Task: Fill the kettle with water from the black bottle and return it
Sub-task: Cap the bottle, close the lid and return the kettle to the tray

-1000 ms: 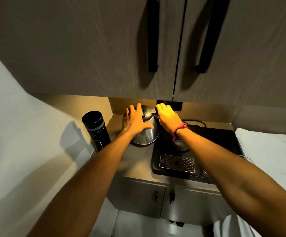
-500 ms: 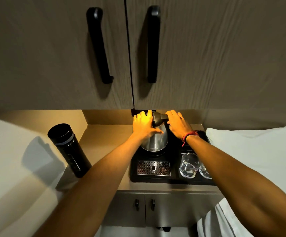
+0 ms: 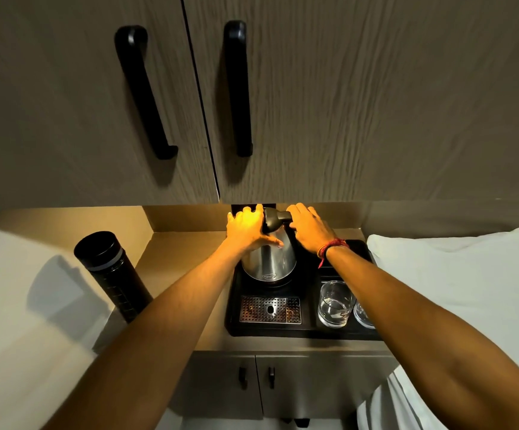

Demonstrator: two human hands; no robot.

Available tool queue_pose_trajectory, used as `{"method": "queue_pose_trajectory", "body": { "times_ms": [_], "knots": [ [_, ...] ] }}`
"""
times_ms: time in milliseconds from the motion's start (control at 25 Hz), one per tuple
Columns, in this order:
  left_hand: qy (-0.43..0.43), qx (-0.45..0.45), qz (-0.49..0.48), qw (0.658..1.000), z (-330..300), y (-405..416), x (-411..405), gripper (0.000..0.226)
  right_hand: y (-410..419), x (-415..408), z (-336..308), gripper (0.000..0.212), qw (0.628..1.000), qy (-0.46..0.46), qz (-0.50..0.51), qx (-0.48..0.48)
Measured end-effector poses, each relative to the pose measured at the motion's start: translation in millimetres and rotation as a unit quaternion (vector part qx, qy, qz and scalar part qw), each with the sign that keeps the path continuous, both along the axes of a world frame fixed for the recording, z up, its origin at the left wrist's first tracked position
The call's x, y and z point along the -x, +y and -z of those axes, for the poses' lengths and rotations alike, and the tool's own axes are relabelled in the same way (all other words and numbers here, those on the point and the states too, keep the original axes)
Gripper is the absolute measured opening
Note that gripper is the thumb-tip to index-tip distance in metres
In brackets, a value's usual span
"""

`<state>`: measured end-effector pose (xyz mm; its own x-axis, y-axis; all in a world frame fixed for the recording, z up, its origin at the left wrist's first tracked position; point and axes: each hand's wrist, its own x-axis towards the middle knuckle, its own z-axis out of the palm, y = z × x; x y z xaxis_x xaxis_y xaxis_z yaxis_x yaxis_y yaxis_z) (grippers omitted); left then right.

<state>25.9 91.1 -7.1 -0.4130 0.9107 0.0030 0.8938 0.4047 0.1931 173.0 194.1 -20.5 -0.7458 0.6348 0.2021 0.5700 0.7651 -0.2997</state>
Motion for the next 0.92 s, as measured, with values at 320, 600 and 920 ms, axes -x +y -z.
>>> {"method": "queue_pose_trajectory", "body": {
  "times_ms": [320, 600, 920],
  "knots": [
    [-0.01, -0.018, 0.029, 0.999, 10, -3, -2, 0.117, -2, -11, 14, 0.02, 1.0, -0.005, 0.02, -0.02],
    [-0.003, -0.089, 0.044, 0.995, 32, -23, 1, 0.122, -12, -19, 29, 0.061, 0.997, 0.037, 0.061, 0.01],
    [0.063, -0.066, 0.026, 0.996, 48, -41, -8, 0.108, -40, -22, 42, 0.085, 0.995, 0.004, 0.1, 0.004]
  ]
}}
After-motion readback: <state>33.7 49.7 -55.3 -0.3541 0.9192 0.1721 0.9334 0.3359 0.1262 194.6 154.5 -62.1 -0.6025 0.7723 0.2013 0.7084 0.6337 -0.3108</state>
